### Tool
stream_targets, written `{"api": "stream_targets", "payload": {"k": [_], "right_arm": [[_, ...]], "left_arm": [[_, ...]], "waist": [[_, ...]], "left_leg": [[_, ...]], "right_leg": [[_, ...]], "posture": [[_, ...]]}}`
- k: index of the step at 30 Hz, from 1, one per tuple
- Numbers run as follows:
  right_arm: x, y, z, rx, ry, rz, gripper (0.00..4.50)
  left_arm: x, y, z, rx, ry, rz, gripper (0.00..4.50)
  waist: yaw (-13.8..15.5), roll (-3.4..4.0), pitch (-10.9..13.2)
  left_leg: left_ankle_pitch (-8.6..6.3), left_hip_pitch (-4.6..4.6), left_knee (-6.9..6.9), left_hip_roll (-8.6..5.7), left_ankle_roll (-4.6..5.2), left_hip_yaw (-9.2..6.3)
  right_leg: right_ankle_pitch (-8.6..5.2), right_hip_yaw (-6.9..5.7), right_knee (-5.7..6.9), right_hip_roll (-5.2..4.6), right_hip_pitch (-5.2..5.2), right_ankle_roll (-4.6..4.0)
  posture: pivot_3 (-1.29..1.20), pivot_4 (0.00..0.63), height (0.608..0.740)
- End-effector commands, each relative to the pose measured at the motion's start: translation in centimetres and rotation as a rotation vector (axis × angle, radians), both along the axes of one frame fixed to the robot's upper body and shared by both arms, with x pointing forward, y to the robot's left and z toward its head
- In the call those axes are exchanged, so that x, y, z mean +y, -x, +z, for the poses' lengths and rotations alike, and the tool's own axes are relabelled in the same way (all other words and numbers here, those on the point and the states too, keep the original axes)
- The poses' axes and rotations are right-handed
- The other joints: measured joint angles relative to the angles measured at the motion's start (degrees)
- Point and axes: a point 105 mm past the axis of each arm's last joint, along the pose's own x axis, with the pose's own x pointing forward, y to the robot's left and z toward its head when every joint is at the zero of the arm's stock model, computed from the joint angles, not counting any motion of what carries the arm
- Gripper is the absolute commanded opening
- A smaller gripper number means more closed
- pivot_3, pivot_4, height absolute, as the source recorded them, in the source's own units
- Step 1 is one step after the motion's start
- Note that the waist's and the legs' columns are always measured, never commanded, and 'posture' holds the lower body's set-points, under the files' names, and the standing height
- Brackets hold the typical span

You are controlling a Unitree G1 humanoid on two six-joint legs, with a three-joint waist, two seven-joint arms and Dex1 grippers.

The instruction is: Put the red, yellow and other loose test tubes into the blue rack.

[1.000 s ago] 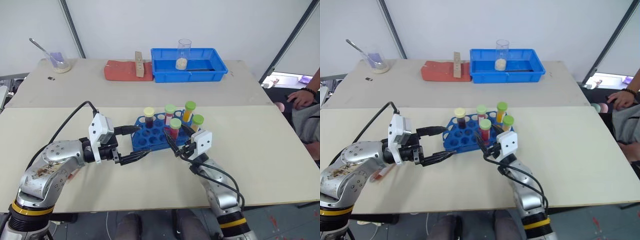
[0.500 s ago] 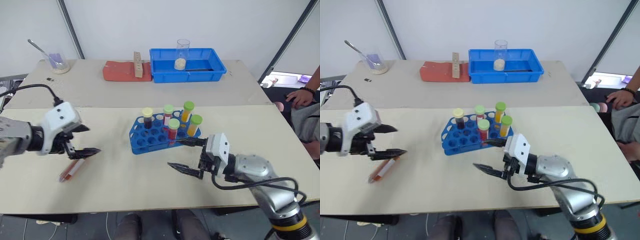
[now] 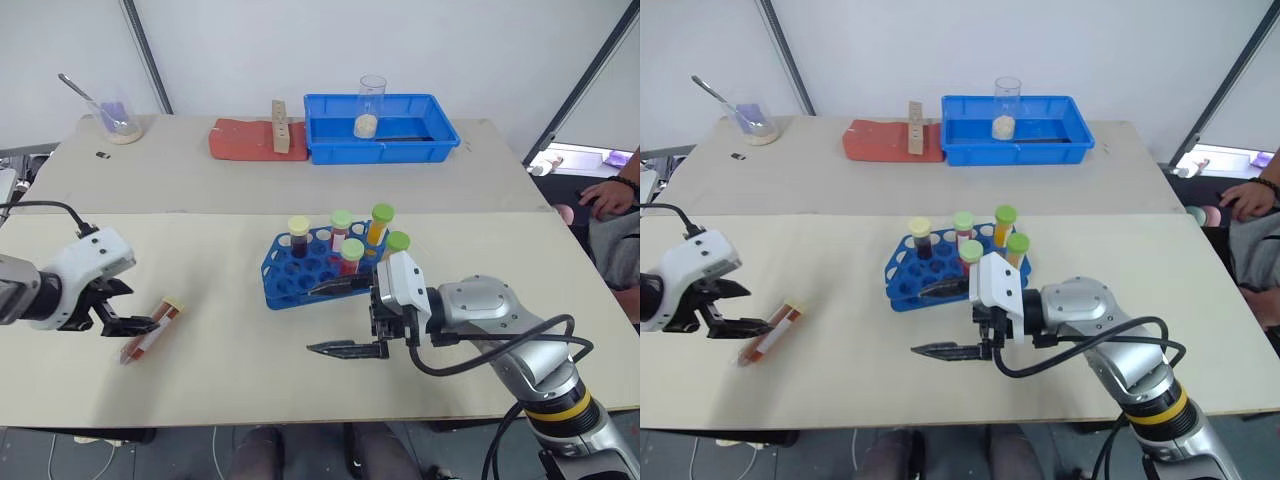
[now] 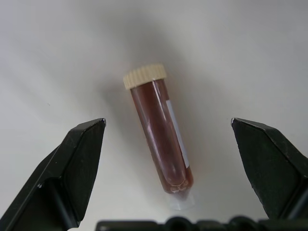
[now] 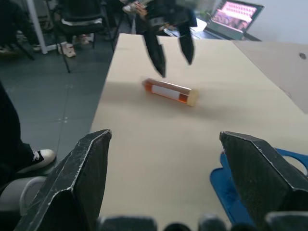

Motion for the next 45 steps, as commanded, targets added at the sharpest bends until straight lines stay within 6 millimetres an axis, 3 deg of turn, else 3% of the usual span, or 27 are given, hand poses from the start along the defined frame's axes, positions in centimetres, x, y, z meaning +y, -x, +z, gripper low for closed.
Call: {"api": "stream_targets", "payload": {"k": [1,9,18,21,27,33,34,37,40,45], "right_arm": [[0.2,0.1,1.2,-0.024,-0.003,-0.018,3.99],[0.1,0.6,2.0,-0.044,0.022,-0.030,3.99],[0.0,0.8,2.3,-0.026,0.009,-0.044,3.99],[0.1,0.8,2.5,-0.024,-0.001,-0.046,4.03],[0.1,0.8,2.5,-0.019,-0.006,-0.052,4.03],[0.0,0.9,2.4,-0.011,-0.001,-0.055,4.03],[-0.1,0.9,2.4,-0.010,0.000,-0.056,4.03],[-0.7,1.0,2.2,-0.006,0.018,-0.073,4.03],[-1.7,1.4,1.8,-0.016,0.050,-0.084,4.03],[-3.5,2.1,0.8,-0.014,0.103,-0.112,4.03]], "left_arm": [[0.3,-0.6,-0.3,-0.013,-0.027,0.026,4.50],[-0.4,-2.1,-1.4,0.001,-0.016,0.033,4.50],[0.2,-2.0,-2.3,0.053,-0.041,0.053,4.50],[0.2,-1.9,-2.9,0.063,-0.044,0.054,3.83],[0.4,-2.0,-3.9,0.052,-0.079,0.036,1.08],[0.5,-2.3,-4.4,0.034,-0.088,0.024,0.92],[0.5,-2.3,-4.2,0.027,-0.090,0.017,0.92],[-0.1,-2.5,-1.0,-0.050,-0.009,-0.058,0.92],[-2.9,-2.7,3.2,-0.167,0.218,-0.186,0.92],[-7.5,-2.1,7.3,-0.276,0.478,-0.333,0.92]], "waist": [[0.2,0.00,0.0],[1.0,-0.02,0.0],[1.1,-0.03,0.0],[1.1,-0.03,0.0],[1.1,-0.03,0.0],[1.2,-0.02,0.0],[1.2,-0.02,0.0],[1.2,-0.02,0.0],[1.4,-0.09,0.0],[1.7,-0.13,0.0]], "left_leg": [[0.00,0.00,0.00,0.00,0.00,0.01],[0.00,-0.01,0.00,0.00,0.00,-0.01],[0.01,-0.03,0.00,-0.01,0.01,-0.03],[0.01,-0.02,0.01,-0.01,0.01,-0.03],[0.01,0.00,0.01,-0.01,0.01,-0.04],[0.02,0.23,0.01,-0.01,0.01,-0.04],[0.02,0.25,0.01,0.00,0.00,-0.04],[0.04,0.27,0.01,0.00,-0.02,-0.01],[0.05,0.12,0.03,0.03,-0.03,-0.04],[0.05,-0.08,0.06,-0.09,-0.03,-0.06]], "right_leg": [[0.00,0.00,0.00,0.00,0.00,0.00],[0.02,0.00,0.00,0.03,0.00,0.00],[0.10,0.00,0.01,0.03,0.00,0.13],[0.08,0.00,0.01,0.03,0.00,0.10],[0.11,0.00,0.03,0.03,0.02,0.15],[0.02,0.01,0.15,0.03,0.17,-0.01],[0.04,0.00,0.16,0.03,0.17,-0.04],[0.09,0.01,0.16,0.03,0.16,-0.07],[0.10,-0.03,0.10,0.04,0.07,-0.09],[0.13,-0.03,-0.03,-0.08,0.09,0.27]], "posture": [[0.00,0.150,0.740],[0.00,0.150,0.740],[0.00,0.150,0.740],[0.00,0.150,0.740],[0.00,0.150,0.740],[0.00,0.150,0.740],[0.00,0.150,0.740],[0.00,0.150,0.740],[0.00,0.150,0.740],[0.00,0.150,0.740]]}}
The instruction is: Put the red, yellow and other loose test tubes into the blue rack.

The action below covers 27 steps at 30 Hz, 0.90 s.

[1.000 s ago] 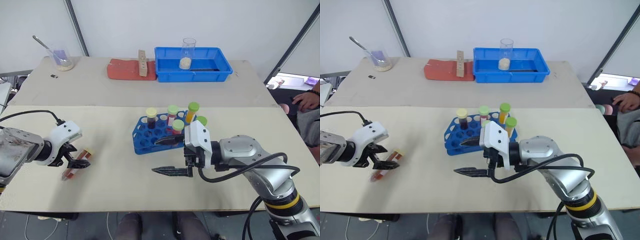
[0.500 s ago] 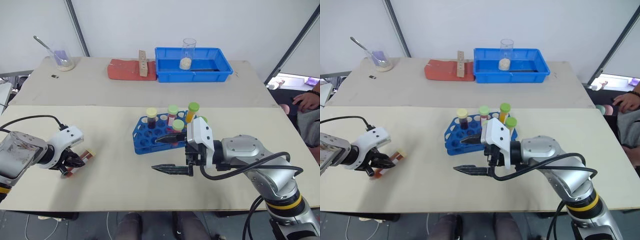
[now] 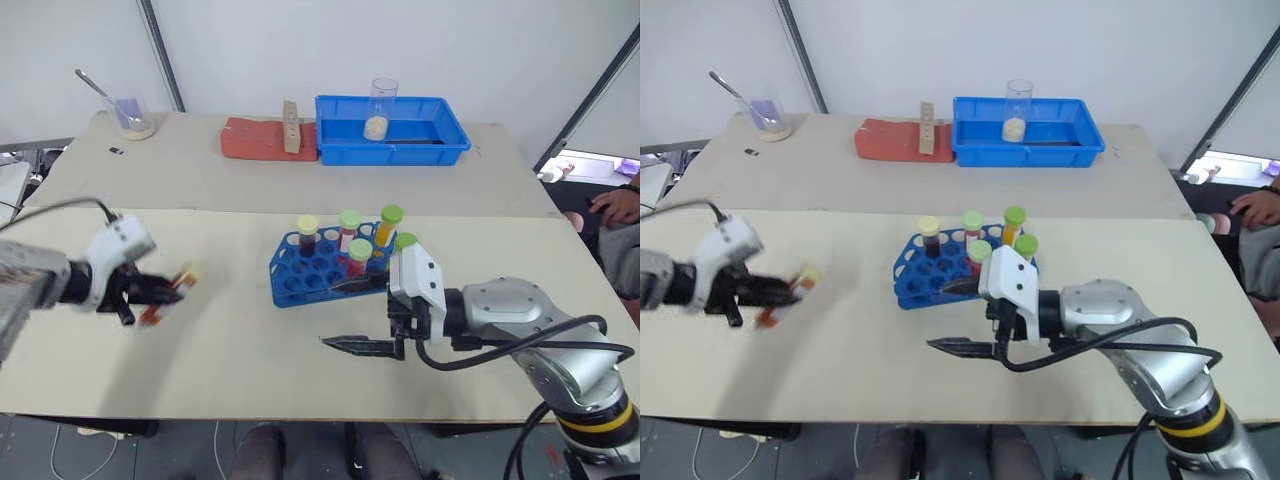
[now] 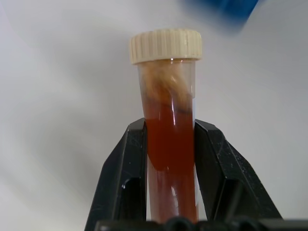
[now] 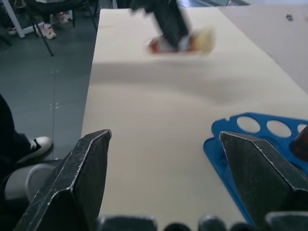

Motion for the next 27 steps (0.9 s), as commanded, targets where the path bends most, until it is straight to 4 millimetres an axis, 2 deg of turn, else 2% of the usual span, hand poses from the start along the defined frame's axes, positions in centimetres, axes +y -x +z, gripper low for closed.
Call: {"api": "stream_targets", "payload": {"k": [1,4,6,11,15,19,27], "right_arm": [[-1.3,0.7,1.1,-0.085,-0.003,-0.006,4.03],[-2.6,0.5,1.1,-0.109,0.019,-0.046,4.03],[-3.4,0.9,0.8,-0.054,0.048,-0.061,4.03],[-4.5,0.7,0.6,-0.003,0.067,-0.175,4.03],[-4.5,0.5,0.7,-0.020,0.076,-0.220,4.03],[-4.4,0.5,1.0,-0.022,0.070,-0.243,4.03],[-4.5,0.4,1.1,-0.029,0.064,-0.283,4.03]], "left_arm": [[-4.0,0.9,2.5,-0.083,0.152,-0.132,0.92],[-7.3,0.9,2.9,-0.165,0.263,-0.212,0.92],[-9.4,0.5,2.5,-0.244,0.305,-0.238,0.92],[-12.7,-1.3,1.2,-0.422,0.392,-0.202,0.92],[-14.0,-2.6,-0.6,-0.494,0.435,-0.151,0.92],[-14.5,-3.4,-2.4,-0.520,0.454,-0.120,0.92],[-15.3,-4.1,-4.0,-0.503,0.492,-0.105,0.92]], "waist": [[-0.1,-0.03,0.0],[-0.1,-0.02,0.0],[-0.2,-0.08,0.0],[-0.6,-0.11,0.0],[-0.6,-0.11,0.0],[-0.5,-0.11,0.0],[-0.5,-0.11,0.0]], "left_leg": [[-0.02,-0.01,0.03,-0.01,0.01,0.01],[-0.03,-0.01,0.07,-0.08,0.03,-0.01],[-0.03,-0.08,0.26,-0.06,0.03,-0.10],[-0.02,0.02,0.53,-0.05,0.03,-0.12],[-0.01,-0.02,0.84,-0.01,0.03,-0.12],[-0.01,-0.03,0.87,-0.02,0.03,-0.12],[-0.01,-0.14,0.85,-0.03,0.04,-0.14]], "right_leg": [[0.07,0.00,-0.01,-0.01,0.02,0.20],[0.10,0.05,-0.02,-0.08,0.07,0.34],[0.15,0.02,0.01,-0.03,0.09,0.40],[0.43,0.07,0.03,0.02,0.23,0.40],[0.50,0.14,0.00,0.09,0.28,0.16],[0.51,0.16,-0.04,0.09,0.31,0.13],[0.66,0.16,-0.17,0.08,0.30,0.42]], "posture": [[0.00,0.150,0.740],[0.00,0.150,0.740],[0.00,0.150,0.740],[0.00,0.150,0.740],[0.00,0.150,0.740],[0.00,0.150,0.740],[0.00,0.150,0.740]]}}
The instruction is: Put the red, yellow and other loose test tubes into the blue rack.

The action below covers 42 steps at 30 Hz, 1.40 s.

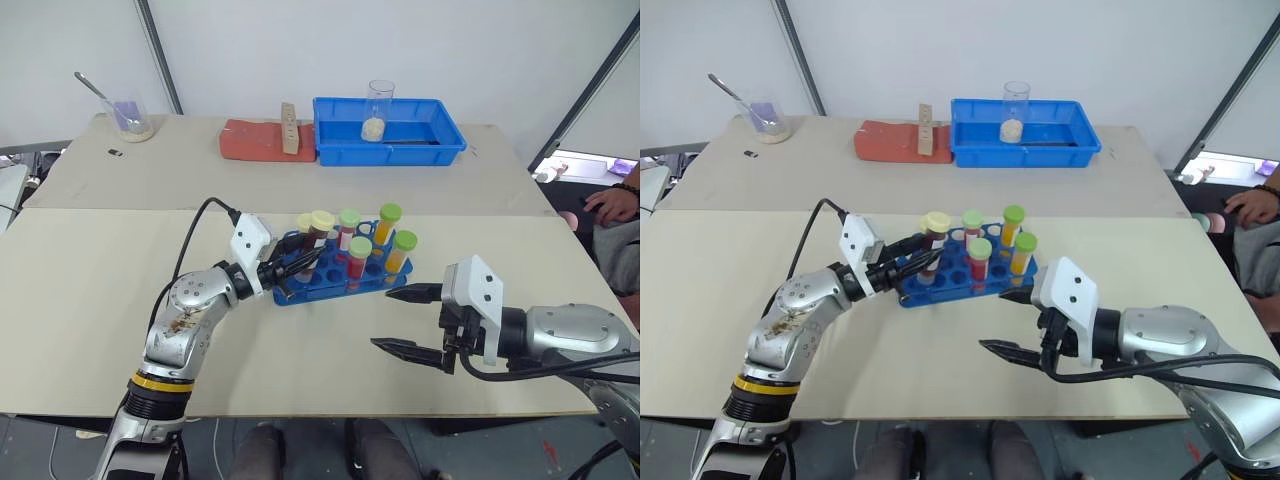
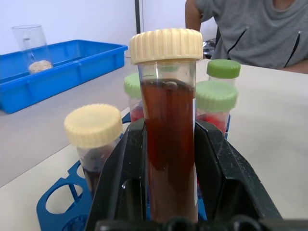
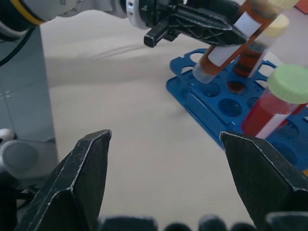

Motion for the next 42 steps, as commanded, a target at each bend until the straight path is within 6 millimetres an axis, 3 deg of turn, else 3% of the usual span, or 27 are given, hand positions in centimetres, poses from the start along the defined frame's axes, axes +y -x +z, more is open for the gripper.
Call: {"api": "stream_targets", "payload": {"k": [1,24,33,38,41,42], "right_arm": [[0.2,0.4,1.0,-0.045,-0.004,0.002,4.03],[-0.1,-0.3,0.9,-0.072,-0.037,-0.105,4.03],[-0.8,-0.9,1.0,-0.091,-0.040,-0.154,4.03],[-1.1,-1.2,1.2,-0.100,-0.036,-0.164,4.03],[-1.2,-1.4,1.4,-0.103,-0.036,-0.165,4.03],[-1.3,-1.5,1.4,-0.104,-0.036,-0.166,4.03]], "left_arm": [[-0.8,0.2,0.4,-0.047,0.007,-0.023,0.92],[-1.6,0.4,-2.4,-0.056,0.028,0.019,0.92],[-0.9,1.0,-3.9,-0.052,0.059,0.100,0.92],[-0.9,1.6,-4.2,-0.035,0.062,0.072,3.21],[0.1,1.9,-4.1,-0.055,-0.002,0.064,4.48],[0.6,2.1,-3.9,-0.069,-0.030,0.058,4.48]], "waist": [[0.0,0.00,0.0],[0.0,0.01,0.0],[0.0,0.03,0.0],[0.0,0.03,0.0],[0.0,0.03,0.0],[-0.1,0.03,0.0]], "left_leg": [[0.00,0.00,0.00,0.00,0.00,0.00],[0.00,0.03,-0.01,0.01,0.00,-0.01],[0.00,0.04,-0.01,0.01,0.00,0.00],[0.00,0.04,-0.01,0.01,0.00,0.00],[0.00,0.03,-0.01,0.01,0.00,0.00],[0.00,0.04,-0.02,0.02,0.00,0.00]], "right_leg": [[0.00,0.00,-0.01,0.00,0.00,0.00],[-0.03,0.00,-0.01,0.00,0.02,-0.02],[-0.07,0.00,-0.06,-0.02,0.05,-0.07],[-0.10,-0.01,-0.06,-0.02,0.05,-0.12],[-0.15,-0.01,-0.06,-0.02,0.05,-0.21],[-0.16,-0.01,-0.06,-0.02,0.04,-0.23]], "posture": [[0.00,0.150,0.740],[0.00,0.150,0.740],[0.00,0.150,0.740],[0.00,0.150,0.740],[0.00,0.150,0.740],[0.00,0.150,0.740]]}}
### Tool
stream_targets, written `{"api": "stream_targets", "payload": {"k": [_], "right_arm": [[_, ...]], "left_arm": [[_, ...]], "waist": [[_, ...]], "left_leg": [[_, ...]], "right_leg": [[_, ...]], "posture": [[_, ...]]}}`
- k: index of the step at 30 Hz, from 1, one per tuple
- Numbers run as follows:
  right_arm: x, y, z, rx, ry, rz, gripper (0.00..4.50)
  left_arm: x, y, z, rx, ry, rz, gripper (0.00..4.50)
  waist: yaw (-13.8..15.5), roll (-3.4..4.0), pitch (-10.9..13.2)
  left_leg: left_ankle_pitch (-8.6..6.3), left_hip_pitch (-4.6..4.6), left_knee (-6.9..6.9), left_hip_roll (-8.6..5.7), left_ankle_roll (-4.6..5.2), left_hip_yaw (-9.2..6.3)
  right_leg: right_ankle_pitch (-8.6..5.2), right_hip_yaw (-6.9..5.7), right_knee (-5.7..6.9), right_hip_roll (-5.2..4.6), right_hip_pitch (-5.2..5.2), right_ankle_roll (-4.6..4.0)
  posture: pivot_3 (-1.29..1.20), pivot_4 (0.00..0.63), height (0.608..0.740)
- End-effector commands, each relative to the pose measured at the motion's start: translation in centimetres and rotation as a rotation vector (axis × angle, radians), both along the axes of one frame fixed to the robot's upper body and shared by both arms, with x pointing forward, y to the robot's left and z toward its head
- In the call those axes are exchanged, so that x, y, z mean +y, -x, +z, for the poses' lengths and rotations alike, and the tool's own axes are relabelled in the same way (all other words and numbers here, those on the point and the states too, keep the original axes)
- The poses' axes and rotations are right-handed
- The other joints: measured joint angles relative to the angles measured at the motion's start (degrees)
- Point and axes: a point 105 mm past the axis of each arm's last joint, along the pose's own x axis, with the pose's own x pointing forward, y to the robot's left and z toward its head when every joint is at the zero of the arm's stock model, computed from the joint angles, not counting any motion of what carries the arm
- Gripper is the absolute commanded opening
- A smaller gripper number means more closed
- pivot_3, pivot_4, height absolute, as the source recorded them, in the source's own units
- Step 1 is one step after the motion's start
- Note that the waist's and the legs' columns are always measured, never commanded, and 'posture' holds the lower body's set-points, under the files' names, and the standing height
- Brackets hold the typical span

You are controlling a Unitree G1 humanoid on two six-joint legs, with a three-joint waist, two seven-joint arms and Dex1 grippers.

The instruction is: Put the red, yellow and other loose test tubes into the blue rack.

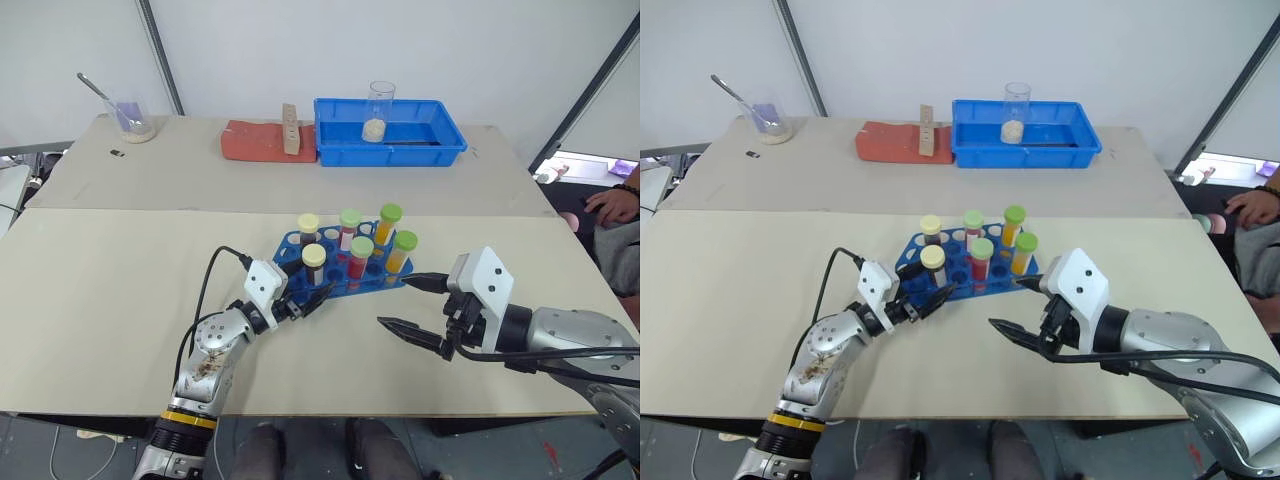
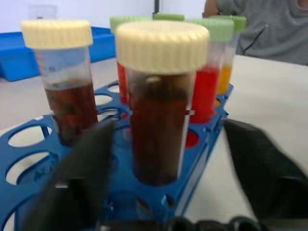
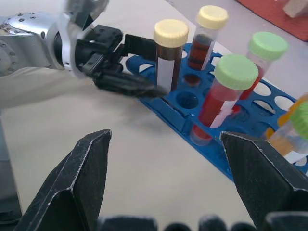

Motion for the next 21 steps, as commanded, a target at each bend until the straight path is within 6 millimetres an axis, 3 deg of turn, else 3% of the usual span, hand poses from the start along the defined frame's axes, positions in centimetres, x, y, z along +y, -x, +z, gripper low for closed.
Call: {"api": "stream_targets", "payload": {"k": [1,7,12,16,21], "right_arm": [[-0.4,-0.4,1.4,-0.068,-0.004,-0.005,4.03],[-2.1,-0.8,2.0,-0.080,0.047,0.058,4.03],[-4.3,-1.3,3.0,-0.131,0.107,0.116,4.03],[-6.0,-1.8,3.3,-0.121,0.131,0.116,4.03],[-6.2,-2.4,3.6,-0.161,0.129,0.119,4.03]], "left_arm": [[1.5,0.8,1.9,-0.071,-0.068,-0.025,4.48],[7.0,1.7,4.5,0.023,-0.242,0.029,4.48],[10.9,3.4,6.4,-0.004,-0.457,0.082,4.48],[11.3,4.7,6.6,0.009,-0.484,0.067,4.48],[10.2,5.0,6.5,0.017,-0.414,0.039,4.48]], "waist": [[-0.2,0.01,0.0],[-0.3,0.02,0.0],[-0.2,0.03,0.0],[0.0,0.06,0.0],[0.0,0.06,0.0]], "left_leg": [[0.00,0.00,-0.02,0.02,0.00,0.01],[0.00,0.00,-0.06,0.08,0.00,0.05],[-0.01,0.01,-0.12,0.09,-0.01,0.11],[-0.02,0.02,-0.15,0.08,-0.01,0.20],[-0.02,0.02,-0.15,0.09,-0.02,0.22]], "right_leg": [[-0.01,0.00,0.00,0.01,-0.01,-0.02],[-0.05,-0.02,0.04,0.01,-0.13,-0.08],[-0.10,-0.05,-0.02,-0.03,-0.17,-0.12],[-0.11,-0.05,-0.06,-0.14,-0.20,-0.14],[-0.11,-0.08,-0.03,-0.15,-0.22,-0.14]], "posture": [[0.00,0.150,0.740],[0.00,0.150,0.740],[0.00,0.150,0.740],[0.00,0.150,0.740],[0.00,0.150,0.740]]}}
